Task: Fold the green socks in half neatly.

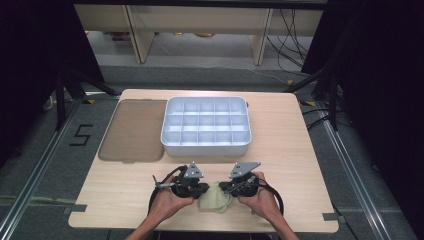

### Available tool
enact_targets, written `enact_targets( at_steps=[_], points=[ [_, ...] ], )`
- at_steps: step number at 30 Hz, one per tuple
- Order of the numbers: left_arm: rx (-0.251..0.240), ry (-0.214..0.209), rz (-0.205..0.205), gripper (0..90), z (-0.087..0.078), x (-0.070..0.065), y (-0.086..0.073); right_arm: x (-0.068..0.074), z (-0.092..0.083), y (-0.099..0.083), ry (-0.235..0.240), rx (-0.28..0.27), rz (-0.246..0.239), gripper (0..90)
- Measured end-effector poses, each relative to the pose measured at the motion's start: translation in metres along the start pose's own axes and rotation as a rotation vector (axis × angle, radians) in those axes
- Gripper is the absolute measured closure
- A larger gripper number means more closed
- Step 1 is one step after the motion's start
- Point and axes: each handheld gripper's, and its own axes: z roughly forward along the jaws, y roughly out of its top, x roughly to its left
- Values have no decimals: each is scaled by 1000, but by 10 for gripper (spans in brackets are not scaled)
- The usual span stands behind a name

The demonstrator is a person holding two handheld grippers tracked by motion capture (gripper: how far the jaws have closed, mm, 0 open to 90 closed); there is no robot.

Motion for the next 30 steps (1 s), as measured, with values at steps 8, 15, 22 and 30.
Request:
enact_targets(
  at_steps=[8,15,22,30],
  points=[
    [23,6,3,851,7,3,-6,-9,-1,-9,0,24,31,883],
    [22,19,8,848,8,2,-5,-9,-15,-14,-24,-1,41,877],
    [21,15,16,847,9,1,-5,10,-20,-5,39,-36,-1,876],
    [16,16,15,848,9,1,-6,7,-14,-23,17,52,11,884]
  ],
)
